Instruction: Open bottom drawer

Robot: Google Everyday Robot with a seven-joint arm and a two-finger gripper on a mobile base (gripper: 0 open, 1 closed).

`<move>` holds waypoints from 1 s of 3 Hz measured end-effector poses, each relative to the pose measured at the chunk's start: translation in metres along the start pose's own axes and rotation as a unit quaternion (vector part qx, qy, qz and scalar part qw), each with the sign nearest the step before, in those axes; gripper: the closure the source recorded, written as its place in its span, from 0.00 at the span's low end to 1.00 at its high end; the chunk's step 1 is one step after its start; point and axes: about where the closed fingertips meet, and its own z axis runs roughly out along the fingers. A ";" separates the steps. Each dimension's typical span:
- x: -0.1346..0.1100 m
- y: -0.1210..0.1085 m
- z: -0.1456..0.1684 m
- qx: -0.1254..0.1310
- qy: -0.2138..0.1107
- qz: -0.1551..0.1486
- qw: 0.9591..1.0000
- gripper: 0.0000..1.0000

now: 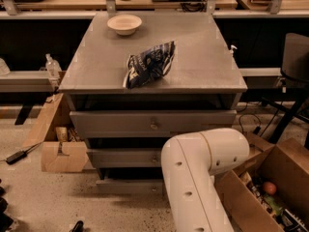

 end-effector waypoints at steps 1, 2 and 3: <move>0.000 0.000 -0.001 0.000 0.000 0.000 1.000 1.00; 0.000 0.000 -0.001 0.000 0.000 0.000 1.000 1.00; 0.002 0.008 -0.004 -0.004 0.000 0.004 1.000 1.00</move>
Offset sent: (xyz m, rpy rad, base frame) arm -0.4925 -0.0631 0.0259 0.2201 0.5145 -0.3473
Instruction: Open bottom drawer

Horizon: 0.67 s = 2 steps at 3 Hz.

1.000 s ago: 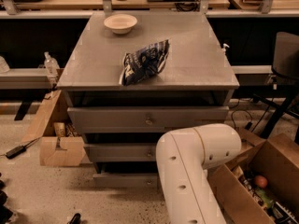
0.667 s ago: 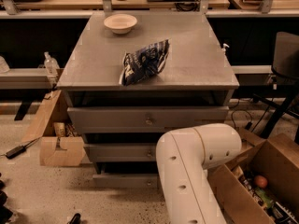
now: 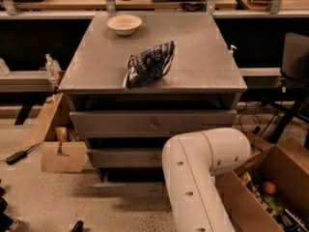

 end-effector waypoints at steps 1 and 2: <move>0.000 0.000 0.000 0.000 0.000 0.000 1.000 1.00; 0.000 0.000 0.000 0.000 0.000 0.000 1.000 1.00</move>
Offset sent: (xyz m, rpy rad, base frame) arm -0.5658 -0.0850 0.0244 0.2383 0.6887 -0.4455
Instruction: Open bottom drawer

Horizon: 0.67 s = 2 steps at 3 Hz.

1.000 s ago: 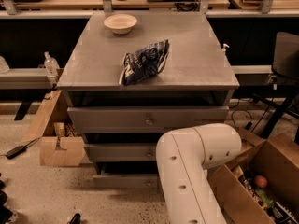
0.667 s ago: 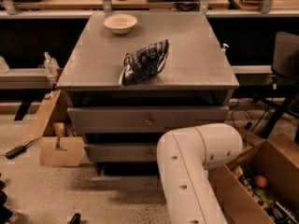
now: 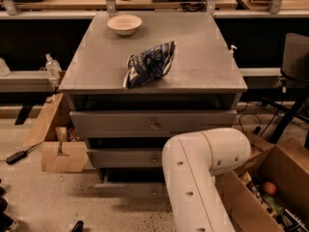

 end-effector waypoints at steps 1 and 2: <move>0.000 0.000 0.000 0.000 0.000 0.000 1.000 1.00; 0.000 0.000 0.000 0.000 0.000 0.000 1.000 1.00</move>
Offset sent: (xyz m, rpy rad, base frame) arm -0.5937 -0.0778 0.0144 0.2630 0.7667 -0.4609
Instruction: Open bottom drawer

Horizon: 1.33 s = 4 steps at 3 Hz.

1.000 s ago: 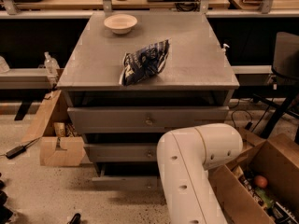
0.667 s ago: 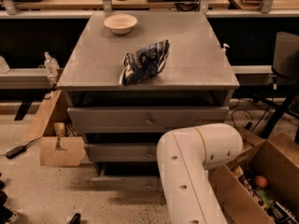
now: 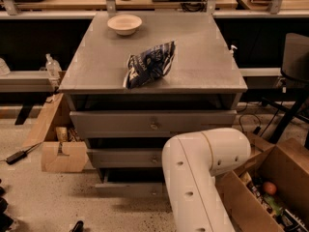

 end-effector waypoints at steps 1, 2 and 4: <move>0.000 0.000 -0.001 0.000 0.000 0.000 1.000 1.00; 0.000 0.000 -0.001 0.000 0.000 0.000 1.000 1.00; 0.000 0.000 -0.001 0.000 0.000 0.000 1.000 0.64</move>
Offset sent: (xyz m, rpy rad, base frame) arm -0.5799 -0.0694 0.0093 0.1864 0.7939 -0.4097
